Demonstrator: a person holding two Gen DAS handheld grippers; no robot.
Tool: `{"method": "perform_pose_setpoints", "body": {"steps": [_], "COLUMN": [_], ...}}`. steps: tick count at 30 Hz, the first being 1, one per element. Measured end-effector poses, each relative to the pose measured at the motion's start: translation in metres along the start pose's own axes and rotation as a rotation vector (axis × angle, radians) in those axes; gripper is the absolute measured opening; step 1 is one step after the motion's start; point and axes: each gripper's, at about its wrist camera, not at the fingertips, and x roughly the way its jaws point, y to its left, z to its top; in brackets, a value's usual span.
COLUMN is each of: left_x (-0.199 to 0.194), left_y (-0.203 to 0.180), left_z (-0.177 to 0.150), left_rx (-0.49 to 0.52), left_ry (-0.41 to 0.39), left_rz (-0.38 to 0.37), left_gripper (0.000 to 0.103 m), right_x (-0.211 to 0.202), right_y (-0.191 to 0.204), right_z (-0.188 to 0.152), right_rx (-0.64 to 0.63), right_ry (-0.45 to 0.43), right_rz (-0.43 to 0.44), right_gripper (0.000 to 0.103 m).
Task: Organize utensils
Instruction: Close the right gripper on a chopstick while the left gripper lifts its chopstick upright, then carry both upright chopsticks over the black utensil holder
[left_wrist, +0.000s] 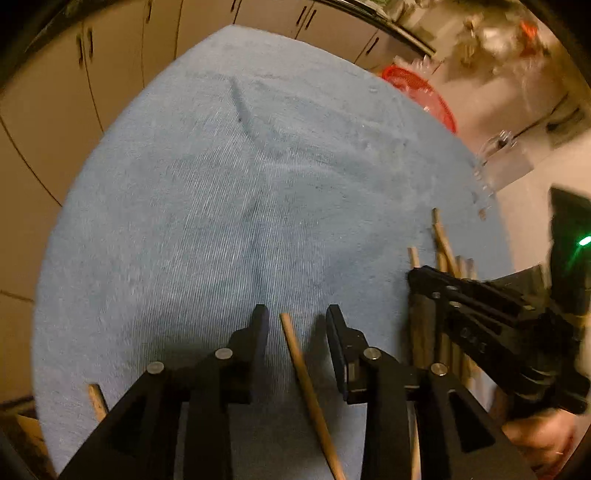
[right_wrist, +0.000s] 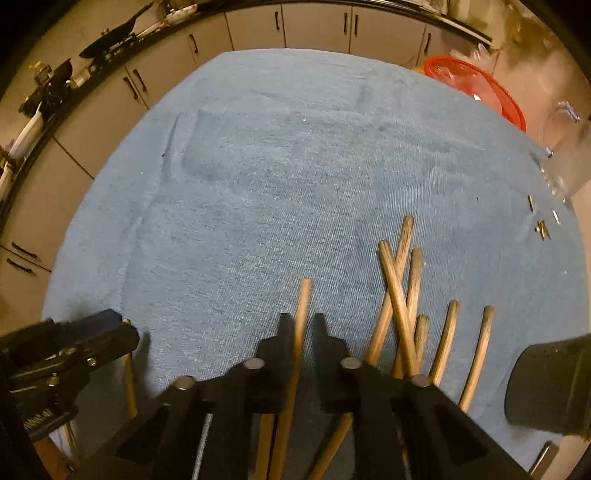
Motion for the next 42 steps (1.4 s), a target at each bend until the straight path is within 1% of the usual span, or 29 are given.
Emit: {"method": "perform_pose_setpoints", "body": {"steps": [1,2,4,7,8,9,11,13,14,18,21,27,31,37,42], "left_x": [0.002,0.005,0.003,-0.009,-0.015,-0.022,-0.042,-0.063,-0.073,-0.095,-0.115,-0.160,-0.174,-0.186,-0.189], "left_y": [-0.007,-0.011,-0.014,-0.016,-0.017,-0.017,-0.016,-0.018,-0.019,-0.027,-0.038,-0.068,-0.087,-0.099,-0.106], "left_z": [-0.001,-0.002,-0.003,-0.009,-0.011,-0.012,-0.014,-0.017,-0.018,-0.019,-0.025,-0.032,-0.032,-0.030,-0.029], "left_rx": [0.016,0.019,0.015,0.023,0.024,0.022,0.022,0.026,0.038,0.050,0.060,0.130,0.174,0.208,0.213], "left_ry": [-0.016,-0.019,-0.022,-0.052,-0.063,-0.075,-0.117,-0.162,-0.178,-0.209,-0.256,-0.379,-0.428,-0.458,-0.468], "left_rz": [0.051,0.084,0.066,0.040,0.020,0.003,-0.014,-0.022,-0.028,-0.032,-0.038,-0.059,-0.053,-0.053,-0.050], "left_gripper": [0.004,0.005,0.005,0.005,0.005,0.004,0.004,0.004,0.004,0.004,0.004,0.004,0.004,0.004,0.004], "right_x": [0.000,0.000,-0.004,-0.032,-0.039,-0.054,-0.076,-0.093,-0.106,-0.129,-0.147,-0.183,-0.198,-0.210,-0.219], "right_y": [-0.001,-0.003,-0.011,-0.027,-0.030,-0.034,-0.041,-0.047,-0.051,-0.061,-0.072,-0.083,-0.091,-0.100,-0.107], "right_z": [0.001,0.001,-0.001,-0.007,-0.010,-0.013,-0.021,-0.025,-0.030,-0.040,-0.050,-0.073,-0.084,-0.090,-0.093], "right_rx": [0.007,0.016,0.047,0.092,0.098,0.104,0.113,0.118,0.117,0.133,0.150,0.164,0.164,0.173,0.180], "right_ry": [-0.001,-0.004,-0.021,-0.121,-0.143,-0.186,-0.244,-0.298,-0.339,-0.403,-0.451,-0.533,-0.579,-0.615,-0.635], "right_rz": [0.016,0.043,0.069,0.142,0.152,0.184,0.224,0.244,0.257,0.277,0.289,0.304,0.307,0.314,0.314], "right_gripper": [0.007,0.007,0.006,0.006,0.006,0.006,0.006,0.006,0.006,0.006,0.006,0.006,0.006,0.006,0.006]}}
